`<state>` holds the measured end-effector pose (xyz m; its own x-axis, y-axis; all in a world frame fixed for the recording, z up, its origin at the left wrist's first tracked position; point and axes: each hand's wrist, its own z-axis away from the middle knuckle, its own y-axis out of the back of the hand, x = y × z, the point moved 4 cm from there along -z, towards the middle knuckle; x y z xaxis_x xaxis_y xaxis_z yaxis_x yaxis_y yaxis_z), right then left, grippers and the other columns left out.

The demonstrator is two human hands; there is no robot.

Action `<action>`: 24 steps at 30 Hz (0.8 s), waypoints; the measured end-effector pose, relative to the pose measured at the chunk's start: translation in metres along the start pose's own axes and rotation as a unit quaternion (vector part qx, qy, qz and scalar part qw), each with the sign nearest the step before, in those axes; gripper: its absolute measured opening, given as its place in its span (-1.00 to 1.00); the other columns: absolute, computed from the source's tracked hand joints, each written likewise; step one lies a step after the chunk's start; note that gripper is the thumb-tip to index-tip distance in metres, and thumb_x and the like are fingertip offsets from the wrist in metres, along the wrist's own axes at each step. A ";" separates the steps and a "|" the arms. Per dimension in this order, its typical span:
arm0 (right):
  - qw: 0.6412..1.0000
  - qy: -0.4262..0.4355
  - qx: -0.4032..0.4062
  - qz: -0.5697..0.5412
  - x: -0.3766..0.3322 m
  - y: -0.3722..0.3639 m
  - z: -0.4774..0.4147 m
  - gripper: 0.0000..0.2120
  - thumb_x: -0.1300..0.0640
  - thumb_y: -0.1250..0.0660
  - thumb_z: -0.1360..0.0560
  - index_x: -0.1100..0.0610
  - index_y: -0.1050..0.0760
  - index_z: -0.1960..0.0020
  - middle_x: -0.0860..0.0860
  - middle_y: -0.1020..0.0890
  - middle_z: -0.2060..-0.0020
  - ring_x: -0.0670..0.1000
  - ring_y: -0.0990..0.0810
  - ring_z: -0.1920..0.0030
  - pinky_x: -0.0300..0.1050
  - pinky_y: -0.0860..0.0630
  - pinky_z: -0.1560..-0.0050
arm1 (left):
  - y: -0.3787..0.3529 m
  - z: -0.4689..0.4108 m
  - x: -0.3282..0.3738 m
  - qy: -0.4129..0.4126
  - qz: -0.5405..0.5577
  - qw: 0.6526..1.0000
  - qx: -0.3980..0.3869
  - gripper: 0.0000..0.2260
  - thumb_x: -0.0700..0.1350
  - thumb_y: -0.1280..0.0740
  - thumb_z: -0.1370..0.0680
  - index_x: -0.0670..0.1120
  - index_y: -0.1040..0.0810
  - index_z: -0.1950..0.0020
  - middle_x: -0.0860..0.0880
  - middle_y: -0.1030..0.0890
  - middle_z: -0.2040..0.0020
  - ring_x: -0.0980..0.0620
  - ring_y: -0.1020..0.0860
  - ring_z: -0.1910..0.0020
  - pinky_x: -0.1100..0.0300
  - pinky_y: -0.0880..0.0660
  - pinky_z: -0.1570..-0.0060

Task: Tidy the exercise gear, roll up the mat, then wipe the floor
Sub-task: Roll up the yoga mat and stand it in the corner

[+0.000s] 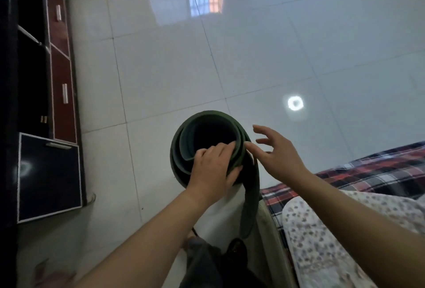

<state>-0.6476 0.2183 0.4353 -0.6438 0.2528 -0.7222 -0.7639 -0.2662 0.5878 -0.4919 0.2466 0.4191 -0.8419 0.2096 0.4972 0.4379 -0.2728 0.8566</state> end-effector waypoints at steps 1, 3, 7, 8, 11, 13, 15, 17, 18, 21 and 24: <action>1.000 -0.015 0.011 -0.014 -0.002 0.000 -0.003 -0.44 -0.17 -0.34 -0.43 -0.01 -0.35 -0.37 -0.11 -0.48 -0.28 -0.16 -0.50 -0.11 -0.25 -0.45 -0.08 | 0.000 -0.003 0.001 -0.004 -0.001 1.000 -0.006 -0.53 0.09 -0.20 -0.55 -0.01 -0.27 -0.43 0.06 -0.46 -0.23 0.06 -0.42 -0.19 0.12 -0.19 -0.25; 0.999 -0.034 0.019 -0.022 -0.007 -0.001 -0.011 -0.44 -0.19 -0.35 -0.41 0.01 -0.39 -0.34 -0.10 -0.52 -0.23 -0.14 -0.51 -0.10 -0.29 -0.43 -0.04 | 0.001 -0.008 0.000 -0.011 -0.003 1.000 -0.020 -0.53 0.10 -0.19 -0.56 0.01 -0.26 -0.44 0.08 -0.45 -0.24 0.08 -0.40 -0.21 0.14 -0.17 -0.26; 0.999 -0.042 0.025 -0.013 -0.012 -0.003 -0.022 -0.51 -0.20 -0.40 -0.37 0.00 -0.52 -0.22 -0.12 -0.60 -0.11 -0.14 -0.56 -0.04 -0.24 -0.50 -0.04 | 0.003 -0.016 -0.002 -0.004 0.008 1.000 -0.013 -0.54 0.11 -0.22 -0.54 -0.01 -0.33 -0.40 0.07 -0.49 -0.20 0.06 -0.43 -0.18 0.13 -0.19 -0.22; 0.999 -0.042 0.024 -0.012 -0.011 -0.002 -0.024 -0.54 -0.18 -0.41 -0.37 0.00 -0.53 -0.20 -0.12 -0.61 -0.09 -0.15 -0.56 -0.02 -0.25 -0.50 -0.03 | 0.005 -0.017 -0.003 0.001 0.014 1.000 -0.017 -0.54 0.13 -0.23 -0.53 -0.01 -0.34 -0.39 0.07 -0.49 -0.20 0.06 -0.44 -0.18 0.13 -0.19 -0.21; 0.999 -0.046 0.010 -0.014 -0.008 0.001 -0.028 -0.58 -0.13 -0.41 -0.39 0.02 -0.55 -0.19 -0.12 -0.62 -0.07 -0.16 -0.57 0.00 -0.26 -0.51 -0.02 | 0.009 -0.022 -0.005 -0.003 0.017 0.999 -0.049 -0.47 0.26 -0.16 -0.49 0.01 -0.35 -0.38 0.08 -0.47 -0.22 0.08 -0.42 -0.20 0.13 -0.24 -0.21; 0.999 -0.043 0.002 -0.017 -0.009 0.005 -0.032 -0.62 -0.09 -0.41 -0.41 0.02 -0.56 -0.18 -0.12 -0.62 -0.06 -0.15 -0.58 0.00 -0.22 -0.52 -0.04 | 0.020 -0.025 -0.010 -0.015 0.017 0.999 -0.031 -0.47 0.28 -0.10 -0.49 0.00 -0.40 -0.34 0.06 -0.50 -0.19 0.06 -0.44 -0.18 0.12 -0.31 -0.18; 0.998 -0.047 0.000 -0.028 -0.007 0.010 -0.034 -0.66 -0.06 -0.40 -0.43 0.01 -0.56 -0.17 -0.14 -0.62 -0.03 -0.16 -0.58 0.01 -0.23 -0.52 -0.03 | 0.033 -0.030 -0.020 -0.014 0.019 0.999 0.023 -0.53 0.22 -0.13 -0.52 -0.04 -0.48 -0.27 0.01 -0.54 -0.14 0.03 -0.48 -0.13 0.09 -0.40 -0.15; 0.998 -0.052 0.000 -0.038 -0.003 0.014 -0.037 -0.68 -0.04 -0.40 -0.43 0.00 -0.57 -0.16 -0.15 -0.63 -0.03 -0.18 -0.58 0.02 -0.26 -0.50 0.00 | 0.045 -0.037 -0.031 0.000 0.018 0.997 0.080 -0.59 0.15 -0.17 -0.53 -0.08 -0.51 -0.21 -0.04 -0.55 -0.11 -0.01 -0.49 -0.11 0.04 -0.47 -0.10; 0.998 -0.054 -0.004 -0.042 -0.001 0.016 -0.039 -0.68 -0.05 -0.40 -0.43 0.00 -0.57 -0.16 -0.15 -0.63 -0.03 -0.18 -0.58 0.01 -0.27 -0.50 0.00 | 0.050 -0.041 -0.036 0.013 0.017 0.995 0.101 -0.61 0.14 -0.19 -0.52 -0.08 -0.52 -0.20 -0.05 -0.55 -0.11 -0.03 -0.49 -0.10 0.03 -0.47 -0.08; 0.997 -0.058 -0.023 -0.048 0.005 0.019 -0.044 -0.63 -0.09 -0.40 -0.42 -0.01 -0.55 -0.18 -0.15 -0.62 -0.04 -0.17 -0.58 -0.01 -0.25 -0.49 -0.03 | 0.057 -0.051 -0.050 0.077 0.019 0.988 0.133 -0.61 0.13 -0.23 -0.50 -0.09 -0.50 -0.21 -0.06 -0.51 -0.15 -0.05 -0.45 -0.14 0.04 -0.41 -0.13; 0.997 -0.056 -0.034 -0.046 0.008 0.021 -0.049 -0.61 -0.12 -0.40 -0.41 -0.02 -0.54 -0.19 -0.16 -0.61 -0.05 -0.16 -0.57 -0.03 -0.23 -0.49 -0.05 | 0.044 -0.057 -0.062 0.182 0.079 0.977 0.081 -0.55 0.05 -0.31 -0.52 -0.08 -0.38 -0.35 -0.07 -0.41 -0.29 -0.04 -0.36 -0.28 0.09 -0.31 -0.28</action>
<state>-0.6663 0.1695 0.4239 -0.5754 0.3794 -0.7245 -0.8173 -0.2995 0.4923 -0.4386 0.1678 0.4182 -0.8032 -0.1795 0.5681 0.5907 -0.1165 0.7984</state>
